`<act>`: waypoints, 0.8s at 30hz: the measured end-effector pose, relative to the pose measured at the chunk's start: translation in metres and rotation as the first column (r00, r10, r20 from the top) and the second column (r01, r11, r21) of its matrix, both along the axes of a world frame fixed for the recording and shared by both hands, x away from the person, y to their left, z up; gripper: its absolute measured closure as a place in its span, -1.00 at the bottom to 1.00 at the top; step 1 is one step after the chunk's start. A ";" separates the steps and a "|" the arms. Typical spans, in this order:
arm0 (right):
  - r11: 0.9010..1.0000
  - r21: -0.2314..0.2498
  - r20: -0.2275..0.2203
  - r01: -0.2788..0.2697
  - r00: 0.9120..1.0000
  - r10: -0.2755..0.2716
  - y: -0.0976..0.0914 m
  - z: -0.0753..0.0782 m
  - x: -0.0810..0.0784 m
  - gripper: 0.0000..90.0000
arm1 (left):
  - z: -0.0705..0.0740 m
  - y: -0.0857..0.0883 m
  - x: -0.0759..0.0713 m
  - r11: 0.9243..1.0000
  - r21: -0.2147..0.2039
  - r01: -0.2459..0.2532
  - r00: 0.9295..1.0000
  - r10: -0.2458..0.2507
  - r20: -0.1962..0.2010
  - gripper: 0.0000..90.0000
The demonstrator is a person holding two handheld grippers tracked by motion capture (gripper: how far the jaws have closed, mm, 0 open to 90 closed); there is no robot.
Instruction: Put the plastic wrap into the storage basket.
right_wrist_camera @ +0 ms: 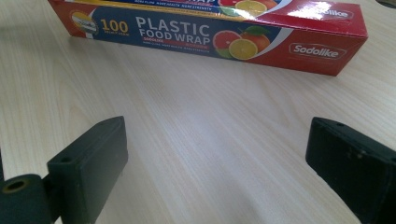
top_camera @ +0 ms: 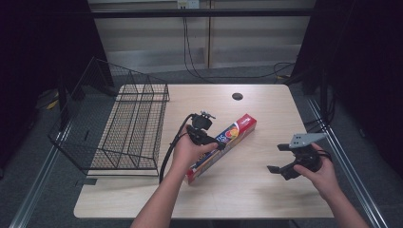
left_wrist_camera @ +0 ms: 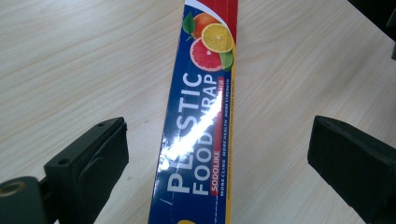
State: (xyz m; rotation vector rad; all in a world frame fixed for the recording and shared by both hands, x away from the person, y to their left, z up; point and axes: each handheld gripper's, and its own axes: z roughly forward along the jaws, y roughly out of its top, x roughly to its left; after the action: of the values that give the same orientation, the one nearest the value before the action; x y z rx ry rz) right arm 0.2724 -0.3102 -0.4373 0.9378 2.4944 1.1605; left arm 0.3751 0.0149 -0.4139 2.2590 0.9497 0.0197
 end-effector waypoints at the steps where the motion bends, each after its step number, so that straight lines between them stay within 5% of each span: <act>1: 1.000 -0.001 -0.003 0.000 1.000 0.000 0.000 0.000 0.000 -0.87 | 0.000 -0.001 0.001 1.000 -0.005 -0.006 1.000 0.006 0.001 -0.88; 18: 1.000 0.005 0.005 0.008 1.000 -0.008 0.000 0.000 0.001 -0.87 | -0.012 -0.021 0.016 1.000 0.016 -0.016 1.000 0.016 -0.025 -0.84; 24: 1.000 0.005 0.006 0.002 1.000 -0.002 0.000 0.001 0.001 -0.87 | -0.017 -0.032 0.020 0.998 0.066 0.009 1.000 -0.007 -0.026 -0.81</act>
State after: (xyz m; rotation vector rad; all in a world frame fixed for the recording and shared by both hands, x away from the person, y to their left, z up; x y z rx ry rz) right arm 0.2731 -0.3103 -0.4366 0.9356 2.4865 1.1673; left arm 0.3956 -0.0166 -0.4310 2.3290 0.9666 0.0188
